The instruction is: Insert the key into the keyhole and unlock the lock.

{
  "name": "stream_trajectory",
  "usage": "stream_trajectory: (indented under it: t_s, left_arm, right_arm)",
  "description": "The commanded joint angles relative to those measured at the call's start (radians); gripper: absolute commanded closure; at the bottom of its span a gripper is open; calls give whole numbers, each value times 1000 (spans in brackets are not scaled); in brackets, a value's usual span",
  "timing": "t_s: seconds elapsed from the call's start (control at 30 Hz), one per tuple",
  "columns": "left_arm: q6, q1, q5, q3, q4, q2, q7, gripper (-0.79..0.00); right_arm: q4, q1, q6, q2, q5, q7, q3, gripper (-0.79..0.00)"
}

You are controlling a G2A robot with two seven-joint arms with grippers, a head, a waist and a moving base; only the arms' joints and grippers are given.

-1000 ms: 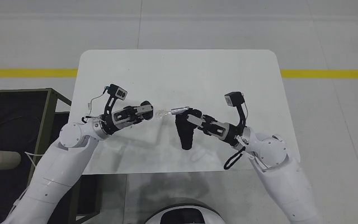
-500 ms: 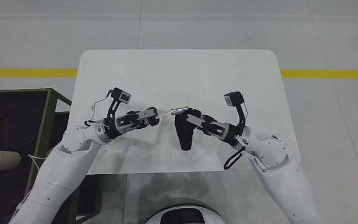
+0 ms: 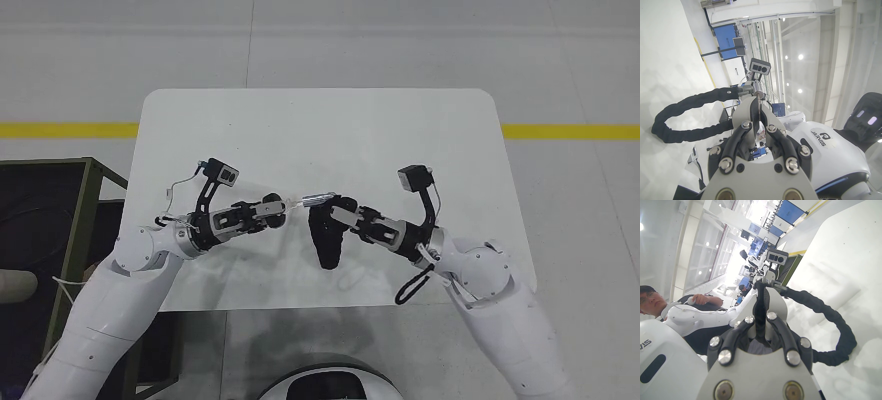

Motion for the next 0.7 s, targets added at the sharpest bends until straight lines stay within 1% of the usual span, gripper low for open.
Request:
stream_trajectory:
  t_s: [0.0, 0.2, 0.43, 0.6, 0.67]
  left_arm:
    - [4, 1, 9, -2, -1, -2, 0, 0]
    - [15, 5, 51, -11, -4, -6, 25, 0]
    - [24, 10, 76, -13, -18, -12, 41, 0]
    - [23, 8, 73, -9, -18, -18, 37, 0]
    - [5, 7, 74, -13, -16, -20, 48, 0]
  right_arm:
    - [-8, -3, 3, 1, -35, -7, 1, 0]
    - [-32, -12, -1, 3, -107, -25, -3, 0]
    - [-51, -21, 1, 5, -149, -51, 0, 0]
    - [-56, -26, 11, 7, -144, -45, -6, 0]
    - [-54, -25, 16, 7, -125, -48, -3, 0]
